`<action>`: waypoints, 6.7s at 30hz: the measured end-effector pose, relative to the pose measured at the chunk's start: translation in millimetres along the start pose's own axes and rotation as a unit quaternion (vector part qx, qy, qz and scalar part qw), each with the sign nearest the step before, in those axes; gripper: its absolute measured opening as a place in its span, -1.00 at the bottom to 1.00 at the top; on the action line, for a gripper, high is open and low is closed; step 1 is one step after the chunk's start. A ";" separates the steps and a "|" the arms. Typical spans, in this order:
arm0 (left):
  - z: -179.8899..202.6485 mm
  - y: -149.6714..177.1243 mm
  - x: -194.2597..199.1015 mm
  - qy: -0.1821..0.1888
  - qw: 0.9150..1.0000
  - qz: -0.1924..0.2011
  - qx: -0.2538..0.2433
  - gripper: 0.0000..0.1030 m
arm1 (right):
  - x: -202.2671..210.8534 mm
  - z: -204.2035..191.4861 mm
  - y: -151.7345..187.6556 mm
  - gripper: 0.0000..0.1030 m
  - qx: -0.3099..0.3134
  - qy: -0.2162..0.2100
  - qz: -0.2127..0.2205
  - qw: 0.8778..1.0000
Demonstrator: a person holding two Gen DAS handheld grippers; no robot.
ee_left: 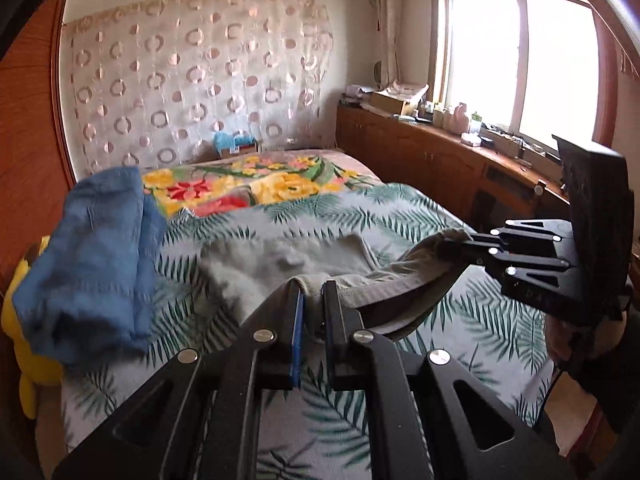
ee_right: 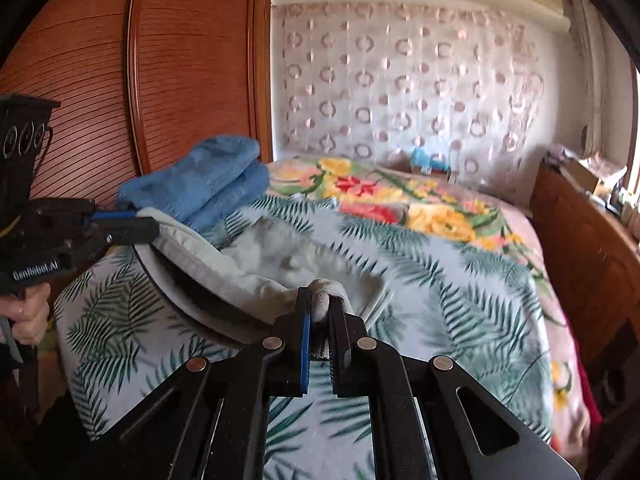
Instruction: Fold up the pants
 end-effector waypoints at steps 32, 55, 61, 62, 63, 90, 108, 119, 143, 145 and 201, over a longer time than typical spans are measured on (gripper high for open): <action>17.8 97.3 -7.1 0.000 0.996 -0.076 0.037 -0.81 | 13.0 -9.0 62.4 -0.87 -0.055 -0.020 -0.068 0.996; 3.9 113.1 -16.2 -0.019 0.994 -0.087 0.067 -0.20 | 7.4 -2.7 67.9 -0.45 -0.083 0.005 -0.073 0.994; 2.9 112.6 -17.0 -0.016 0.994 -0.085 0.066 -0.18 | 7.8 -3.4 71.9 -0.39 -0.076 0.011 -0.062 0.995; 2.8 112.6 -17.0 -0.014 0.994 -0.085 0.064 -0.17 | 8.1 -3.3 72.4 -0.39 -0.075 0.011 -0.062 0.995; 2.5 112.1 -17.3 -0.013 0.994 -0.086 0.064 -0.17 | 8.1 -3.1 72.5 -0.39 -0.076 0.010 -0.063 0.995; 16.1 87.5 7.7 0.031 0.997 -0.044 0.064 -0.79 | 30.0 -3.7 62.3 -0.81 -0.081 -0.040 -0.070 0.993; 29.1 40.6 71.2 0.051 0.996 0.039 0.054 -0.79 | 106.1 -12.9 36.3 -0.81 -0.067 -0.062 -0.009 0.996; 35.7 20.9 100.7 0.054 0.995 0.071 0.034 -0.79 | 133.6 -15.8 26.9 -0.81 -0.057 -0.074 0.021 0.995; -4.0 10.3 22.8 0.026 0.996 0.043 0.069 -0.79 | 42.4 13.4 -9.4 -0.82 -0.082 -0.036 0.004 0.996; -7.8 8.1 15.9 0.021 0.997 0.040 0.067 -0.79 | 30.6 14.3 -14.6 -0.81 -0.080 -0.026 0.000 0.996; -1.8 101.0 -22.0 0.024 0.994 -0.094 0.050 -0.17 | 8.5 4.0 45.9 -0.12 -0.073 -0.016 -0.101 0.992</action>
Point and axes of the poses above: each gripper's, at about its wrist camera, not at the fingertips, and x roughly against the way its jaws point, z to its right, y to its underside, the point moved 6 cm from there along -x, roughly the way its jaws point, and after that the axes turned 7 degrees about -x, right-handed, at the moved point
